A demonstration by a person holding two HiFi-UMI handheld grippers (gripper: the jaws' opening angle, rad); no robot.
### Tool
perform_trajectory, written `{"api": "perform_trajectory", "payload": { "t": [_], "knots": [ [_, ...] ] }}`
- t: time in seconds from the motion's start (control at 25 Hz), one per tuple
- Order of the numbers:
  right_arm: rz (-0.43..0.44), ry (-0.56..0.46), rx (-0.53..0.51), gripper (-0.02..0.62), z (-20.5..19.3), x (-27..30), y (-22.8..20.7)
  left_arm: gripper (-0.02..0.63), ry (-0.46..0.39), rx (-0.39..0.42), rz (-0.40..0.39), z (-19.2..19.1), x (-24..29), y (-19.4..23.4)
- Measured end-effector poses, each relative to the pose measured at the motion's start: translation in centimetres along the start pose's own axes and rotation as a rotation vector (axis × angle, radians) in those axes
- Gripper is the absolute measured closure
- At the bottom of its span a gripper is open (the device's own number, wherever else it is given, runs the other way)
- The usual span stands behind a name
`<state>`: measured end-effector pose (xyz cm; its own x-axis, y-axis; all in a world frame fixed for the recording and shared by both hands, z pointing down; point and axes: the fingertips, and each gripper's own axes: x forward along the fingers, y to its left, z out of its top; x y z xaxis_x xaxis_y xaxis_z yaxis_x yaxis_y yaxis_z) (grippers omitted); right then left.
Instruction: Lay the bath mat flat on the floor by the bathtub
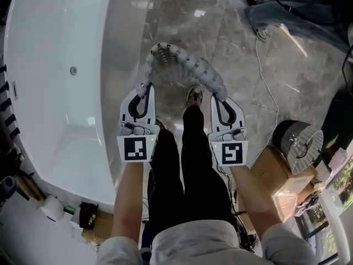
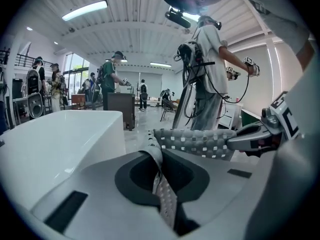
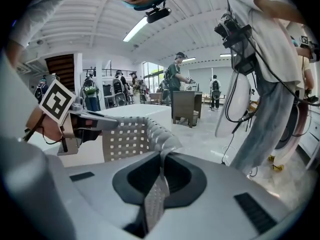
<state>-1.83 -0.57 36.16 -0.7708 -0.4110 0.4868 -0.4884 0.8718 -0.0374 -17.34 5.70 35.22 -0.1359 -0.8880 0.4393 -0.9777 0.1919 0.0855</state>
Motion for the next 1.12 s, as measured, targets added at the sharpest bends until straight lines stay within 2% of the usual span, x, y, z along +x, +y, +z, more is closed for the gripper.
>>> {"api": "perform_trajectory", "payload": {
  "t": [0.28,0.52,0.72,0.88,1.0,1.12],
  "knots": [
    [0.032,0.016,0.023,0.571,-2.8,-0.1,0.8,0.581,0.05,0.009,0.021,-2.8,-1.0,0.0],
    [0.043,0.042,0.026,0.571,-5.2,-1.8,4.1,0.581,0.074,0.01,0.027,-5.5,-3.7,0.4],
    [0.026,0.082,0.11,0.571,-8.5,-5.2,7.8,0.581,0.105,0.021,-0.008,-8.1,-7.2,-0.2],
    [0.026,0.184,0.204,0.571,-12.2,-8.0,10.8,0.581,0.15,0.018,-0.023,-10.8,-10.2,-0.6],
    [0.031,0.221,0.25,0.571,-13.2,-8.9,12.2,0.581,0.208,0.016,-0.011,-12.2,-11.4,-0.5],
    [0.02,0.23,0.277,0.571,-13.7,-8.8,12.2,0.581,0.197,0.003,-0.008,-12.9,-11.3,-0.2]
  ]
}}
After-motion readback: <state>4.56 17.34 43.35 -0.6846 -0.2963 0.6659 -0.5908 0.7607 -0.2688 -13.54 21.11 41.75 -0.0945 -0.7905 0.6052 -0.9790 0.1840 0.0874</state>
